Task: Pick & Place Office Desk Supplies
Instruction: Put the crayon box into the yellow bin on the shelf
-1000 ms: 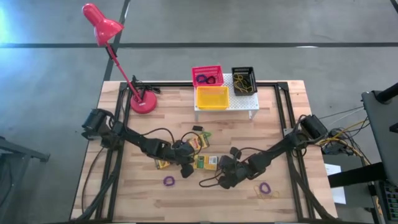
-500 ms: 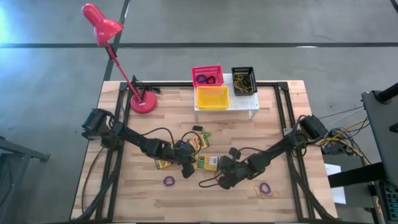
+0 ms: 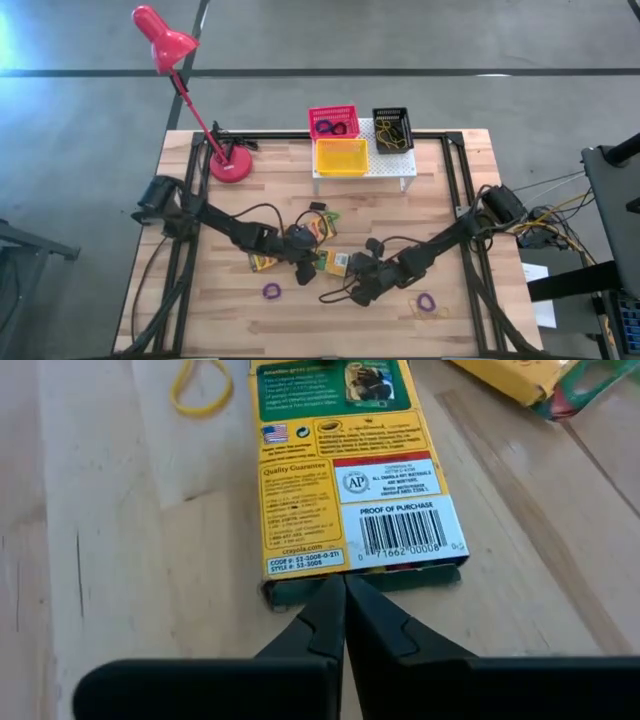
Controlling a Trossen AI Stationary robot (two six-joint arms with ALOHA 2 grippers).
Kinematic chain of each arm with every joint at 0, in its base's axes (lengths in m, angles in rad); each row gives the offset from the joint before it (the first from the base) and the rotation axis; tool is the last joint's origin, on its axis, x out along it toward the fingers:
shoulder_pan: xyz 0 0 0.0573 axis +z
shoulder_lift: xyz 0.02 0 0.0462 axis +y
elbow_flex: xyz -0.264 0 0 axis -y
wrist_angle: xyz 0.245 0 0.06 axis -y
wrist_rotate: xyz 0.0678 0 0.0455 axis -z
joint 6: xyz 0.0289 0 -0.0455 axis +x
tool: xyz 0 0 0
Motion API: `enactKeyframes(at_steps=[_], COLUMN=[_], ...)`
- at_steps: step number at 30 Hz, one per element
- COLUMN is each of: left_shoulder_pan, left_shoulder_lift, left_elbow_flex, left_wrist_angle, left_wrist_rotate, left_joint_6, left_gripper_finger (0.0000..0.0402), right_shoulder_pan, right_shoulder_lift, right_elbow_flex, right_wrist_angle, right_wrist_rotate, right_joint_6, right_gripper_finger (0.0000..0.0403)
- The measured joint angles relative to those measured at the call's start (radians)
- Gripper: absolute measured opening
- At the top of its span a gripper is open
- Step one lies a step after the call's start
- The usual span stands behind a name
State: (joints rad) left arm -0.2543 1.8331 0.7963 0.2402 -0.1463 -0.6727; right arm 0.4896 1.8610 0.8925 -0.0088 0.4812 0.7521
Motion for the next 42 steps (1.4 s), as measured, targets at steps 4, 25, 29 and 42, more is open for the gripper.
enactKeyframes(at_steps=[4,25,29,42], left_shoulder_pan=[0.000,0.001,0.001,0.000], left_shoulder_lift=[0.031,0.036,0.036,0.037], left_elbow_flex=[0.000,-0.001,-0.001,-0.001], left_wrist_angle=[0.012,0.037,0.040,0.039], left_wrist_rotate=[0.000,0.003,0.004,0.007], left_joint_6=[-0.001,0.011,0.011,0.013], left_gripper_finger=[0.0001,0.0001,0.0001,0.0001], right_shoulder_pan=[-0.009,-0.037,-0.039,-0.027], right_shoulder_lift=[0.000,-0.004,-0.014,-0.066], right_elbow_flex=[0.000,0.017,0.018,0.019], right_wrist_angle=[0.000,0.018,0.014,-0.042], right_wrist_rotate=[-0.036,-0.079,-0.118,-0.119], right_joint_6=[-0.001,-0.063,-0.021,0.061], right_gripper_finger=[0.0008,0.0008,0.0008,0.0008])
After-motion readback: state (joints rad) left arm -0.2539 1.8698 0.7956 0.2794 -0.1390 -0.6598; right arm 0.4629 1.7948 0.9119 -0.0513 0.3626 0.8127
